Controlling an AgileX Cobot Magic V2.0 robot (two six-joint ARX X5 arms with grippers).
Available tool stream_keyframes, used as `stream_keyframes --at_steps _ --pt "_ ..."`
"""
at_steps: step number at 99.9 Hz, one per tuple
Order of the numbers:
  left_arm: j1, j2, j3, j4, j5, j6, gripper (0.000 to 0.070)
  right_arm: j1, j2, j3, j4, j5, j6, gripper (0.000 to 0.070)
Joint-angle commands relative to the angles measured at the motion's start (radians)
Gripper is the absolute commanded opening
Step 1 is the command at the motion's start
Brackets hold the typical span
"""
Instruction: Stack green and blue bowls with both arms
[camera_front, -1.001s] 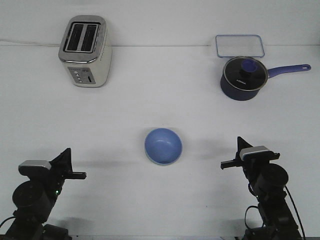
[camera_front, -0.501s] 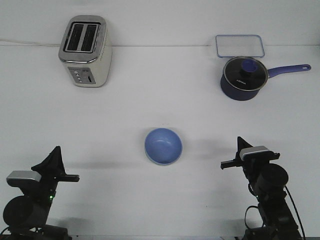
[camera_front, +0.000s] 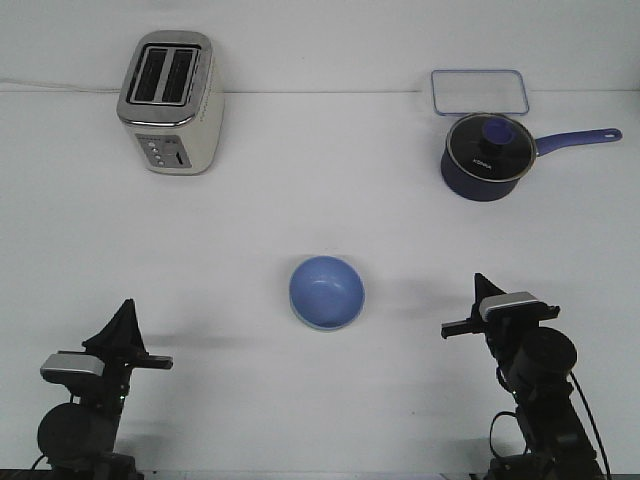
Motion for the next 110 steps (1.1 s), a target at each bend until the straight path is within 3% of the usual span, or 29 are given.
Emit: stream_keyframes --at_steps 1,30,110 --pt "0.000 -0.007 -0.018 0.045 0.002 0.018 0.0010 0.002 0.005 -0.001 0.011 0.000 -0.001 0.0000" --pt "0.000 -0.035 -0.110 0.134 0.002 0.018 0.0010 0.002 0.005 -0.001 0.011 0.000 -0.001 0.0000" --pt "0.063 -0.035 -0.142 0.183 0.003 0.021 0.0010 0.002 0.005 -0.001 0.011 0.000 -0.001 0.0000"
